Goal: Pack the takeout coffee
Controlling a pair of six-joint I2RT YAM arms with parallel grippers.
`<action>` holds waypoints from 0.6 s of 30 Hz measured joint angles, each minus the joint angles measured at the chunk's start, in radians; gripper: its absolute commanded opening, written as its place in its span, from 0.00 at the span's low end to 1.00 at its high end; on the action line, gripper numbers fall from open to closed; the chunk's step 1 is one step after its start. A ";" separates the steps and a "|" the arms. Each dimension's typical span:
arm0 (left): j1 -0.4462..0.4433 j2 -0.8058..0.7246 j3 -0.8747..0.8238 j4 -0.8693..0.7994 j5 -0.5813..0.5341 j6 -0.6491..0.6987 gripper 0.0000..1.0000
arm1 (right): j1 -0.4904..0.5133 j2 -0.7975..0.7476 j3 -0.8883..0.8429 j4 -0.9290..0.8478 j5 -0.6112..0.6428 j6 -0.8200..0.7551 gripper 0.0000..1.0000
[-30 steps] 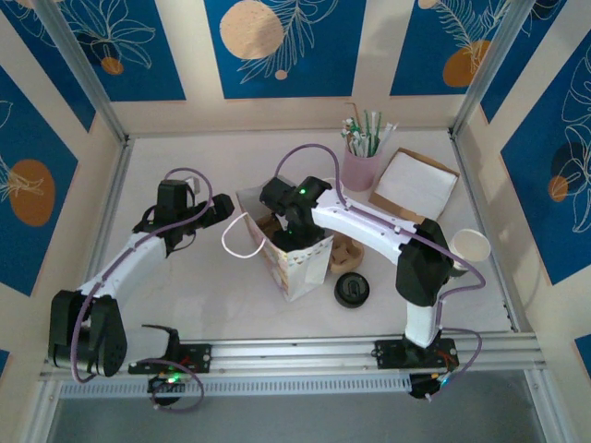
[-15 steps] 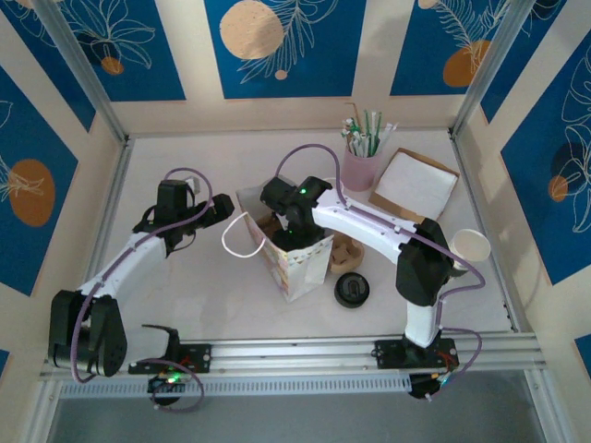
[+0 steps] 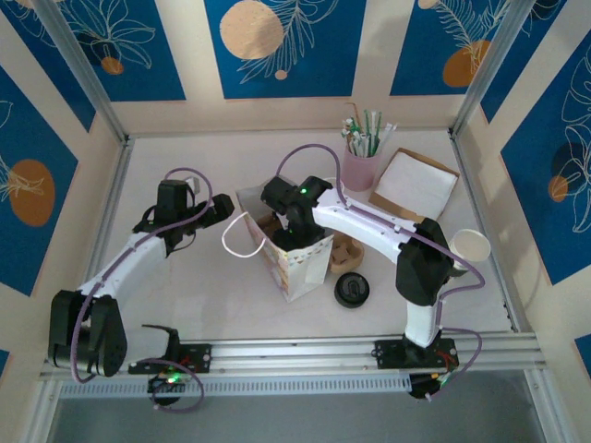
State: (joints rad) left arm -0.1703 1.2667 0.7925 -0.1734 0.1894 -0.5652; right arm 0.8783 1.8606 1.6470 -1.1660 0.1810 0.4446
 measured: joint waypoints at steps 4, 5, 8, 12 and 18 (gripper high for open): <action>0.000 0.000 0.000 0.000 0.000 0.000 1.00 | -0.002 0.000 -0.001 0.001 -0.004 0.000 0.54; 0.000 0.000 0.000 0.000 0.000 0.000 1.00 | -0.002 0.000 -0.001 0.001 -0.005 0.000 0.54; 0.000 0.000 0.000 0.000 0.000 0.000 1.00 | -0.004 0.000 -0.003 0.004 -0.006 0.000 0.54; 0.000 0.000 0.000 0.000 0.000 0.000 1.00 | -0.004 0.000 -0.006 0.008 -0.008 0.000 0.54; 0.000 0.000 0.000 0.000 0.000 0.000 1.00 | -0.008 0.002 -0.006 0.010 -0.015 -0.001 0.54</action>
State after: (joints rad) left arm -0.1703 1.2667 0.7925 -0.1738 0.1894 -0.5652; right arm 0.8703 1.8626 1.6405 -1.1557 0.1661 0.4438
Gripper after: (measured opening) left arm 0.999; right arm 0.644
